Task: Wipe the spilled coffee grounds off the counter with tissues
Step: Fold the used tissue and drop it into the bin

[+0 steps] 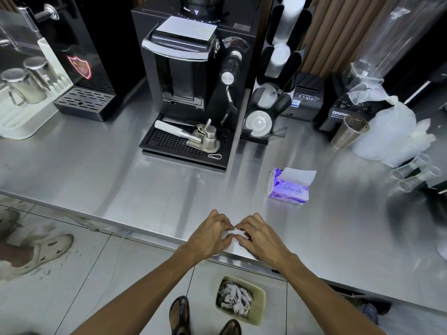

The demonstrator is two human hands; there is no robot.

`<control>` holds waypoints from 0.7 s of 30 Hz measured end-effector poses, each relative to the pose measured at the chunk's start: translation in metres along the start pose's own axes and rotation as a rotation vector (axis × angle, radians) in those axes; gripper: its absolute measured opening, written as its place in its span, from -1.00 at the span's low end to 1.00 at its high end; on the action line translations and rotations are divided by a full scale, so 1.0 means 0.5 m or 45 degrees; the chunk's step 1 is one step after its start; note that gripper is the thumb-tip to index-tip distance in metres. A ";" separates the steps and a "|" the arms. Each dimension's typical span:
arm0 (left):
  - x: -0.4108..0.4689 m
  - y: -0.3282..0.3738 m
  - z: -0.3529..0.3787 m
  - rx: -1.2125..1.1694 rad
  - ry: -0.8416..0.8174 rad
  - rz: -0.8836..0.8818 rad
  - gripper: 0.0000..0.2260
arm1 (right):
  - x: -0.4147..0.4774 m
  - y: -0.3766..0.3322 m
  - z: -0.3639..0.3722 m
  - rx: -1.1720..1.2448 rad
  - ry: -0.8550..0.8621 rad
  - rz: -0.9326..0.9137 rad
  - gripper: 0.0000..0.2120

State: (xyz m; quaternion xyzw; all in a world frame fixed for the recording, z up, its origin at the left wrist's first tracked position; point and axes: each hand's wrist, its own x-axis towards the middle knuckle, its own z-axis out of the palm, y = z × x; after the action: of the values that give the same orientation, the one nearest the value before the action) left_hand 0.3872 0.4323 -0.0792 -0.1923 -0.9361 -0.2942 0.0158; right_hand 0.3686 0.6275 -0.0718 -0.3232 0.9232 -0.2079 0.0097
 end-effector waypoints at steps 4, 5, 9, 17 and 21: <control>0.003 0.001 -0.001 0.051 0.021 0.030 -0.82 | 0.004 0.003 0.006 -0.053 0.043 -0.035 -0.80; 0.004 0.004 -0.004 0.051 0.026 0.036 -0.85 | 0.005 0.003 0.008 -0.061 0.050 -0.038 -0.80; 0.007 0.010 -0.007 0.045 0.025 0.088 -0.93 | 0.006 0.004 0.014 -0.118 0.079 -0.062 -0.82; -0.004 0.018 -0.005 0.092 0.075 0.080 -0.79 | -0.003 -0.004 0.026 -0.237 0.151 -0.135 -0.84; -0.011 0.011 -0.001 0.063 0.029 0.095 -0.86 | -0.021 -0.020 0.012 -0.211 0.134 -0.103 -0.75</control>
State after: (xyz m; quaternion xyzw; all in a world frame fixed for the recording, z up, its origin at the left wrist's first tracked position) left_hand 0.3944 0.4341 -0.0765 -0.2233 -0.9350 -0.2725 0.0420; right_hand 0.3839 0.6247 -0.0745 -0.3486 0.9226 -0.1476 -0.0741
